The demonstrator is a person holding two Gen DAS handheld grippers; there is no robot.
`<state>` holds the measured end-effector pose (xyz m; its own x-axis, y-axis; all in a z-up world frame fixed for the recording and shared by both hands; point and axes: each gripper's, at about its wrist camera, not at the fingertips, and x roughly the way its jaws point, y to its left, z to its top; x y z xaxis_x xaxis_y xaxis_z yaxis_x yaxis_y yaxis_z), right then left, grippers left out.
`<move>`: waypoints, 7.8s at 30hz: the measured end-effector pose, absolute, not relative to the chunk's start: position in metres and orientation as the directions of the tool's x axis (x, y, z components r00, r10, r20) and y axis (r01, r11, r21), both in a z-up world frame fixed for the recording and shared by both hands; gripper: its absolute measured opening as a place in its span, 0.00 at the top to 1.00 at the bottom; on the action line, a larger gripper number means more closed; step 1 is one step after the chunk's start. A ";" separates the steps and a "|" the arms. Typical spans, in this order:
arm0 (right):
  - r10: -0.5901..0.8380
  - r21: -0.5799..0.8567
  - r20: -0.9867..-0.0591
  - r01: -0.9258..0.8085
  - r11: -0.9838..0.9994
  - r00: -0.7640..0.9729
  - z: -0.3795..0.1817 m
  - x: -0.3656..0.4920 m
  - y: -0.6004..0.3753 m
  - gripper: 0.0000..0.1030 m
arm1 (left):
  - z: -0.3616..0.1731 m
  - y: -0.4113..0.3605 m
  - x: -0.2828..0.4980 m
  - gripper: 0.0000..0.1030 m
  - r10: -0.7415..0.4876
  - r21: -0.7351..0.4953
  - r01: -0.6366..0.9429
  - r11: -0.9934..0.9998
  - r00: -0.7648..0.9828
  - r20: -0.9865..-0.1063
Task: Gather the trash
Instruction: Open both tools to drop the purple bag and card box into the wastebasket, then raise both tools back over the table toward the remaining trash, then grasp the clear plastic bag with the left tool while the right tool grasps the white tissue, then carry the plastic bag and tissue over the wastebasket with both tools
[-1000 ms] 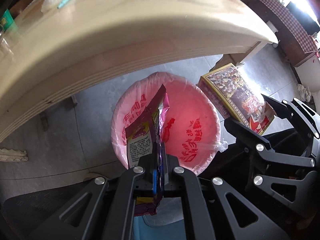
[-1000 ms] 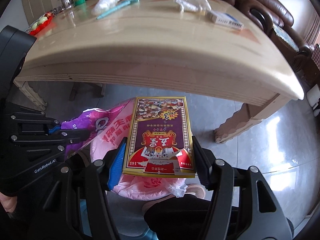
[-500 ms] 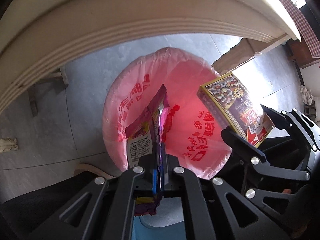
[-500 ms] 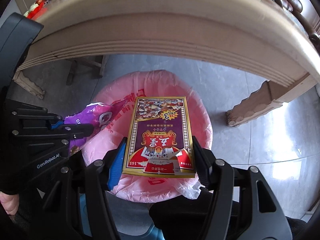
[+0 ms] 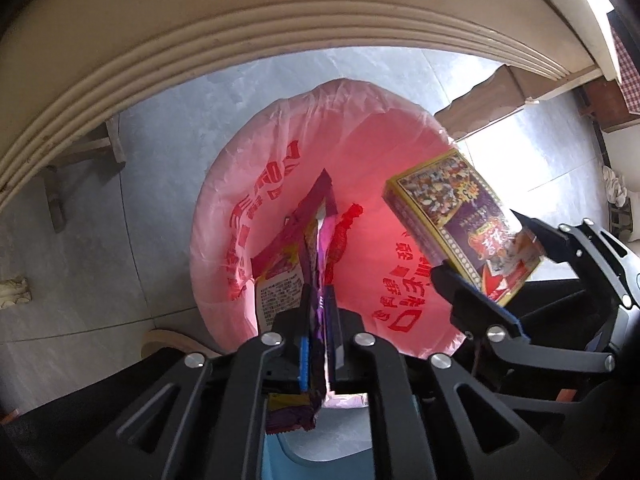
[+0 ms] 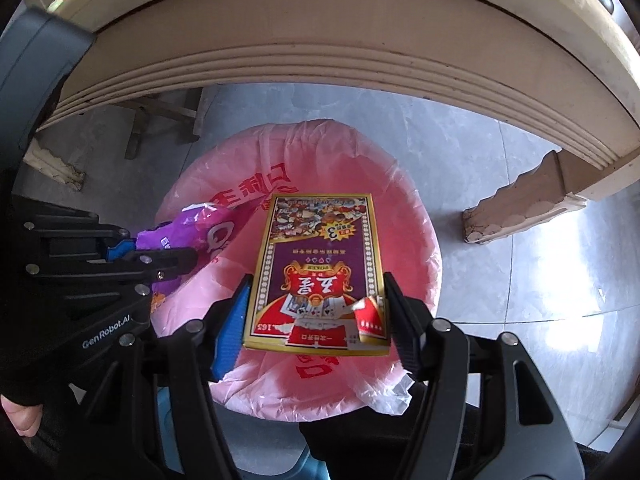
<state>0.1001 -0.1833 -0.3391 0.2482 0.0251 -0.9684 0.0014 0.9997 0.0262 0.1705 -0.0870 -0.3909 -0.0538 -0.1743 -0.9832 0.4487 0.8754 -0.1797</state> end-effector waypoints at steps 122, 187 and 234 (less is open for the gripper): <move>0.113 0.025 -0.887 -0.199 0.980 0.448 -0.187 0.383 -0.263 0.12 | -0.189 -0.011 0.480 0.10 -0.032 0.075 0.222 0.972 0.445 -0.895; 0.015 -0.134 -0.812 -0.212 0.968 0.583 -0.159 0.357 -0.228 0.84 | -0.153 0.015 0.458 0.77 -0.070 0.001 0.147 0.989 0.475 -0.877; 0.059 -0.155 -0.657 -0.212 0.965 0.752 -0.006 0.086 -0.180 0.84 | -0.041 -0.054 0.147 0.77 -0.244 0.060 0.434 0.899 0.610 -0.754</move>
<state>0.0858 -0.1802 -0.0056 0.7518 0.0595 -0.6567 -0.2118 0.9649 -0.1551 0.1467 -0.0537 -0.0414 0.6100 -0.2442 -0.7538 0.4341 0.8989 0.0601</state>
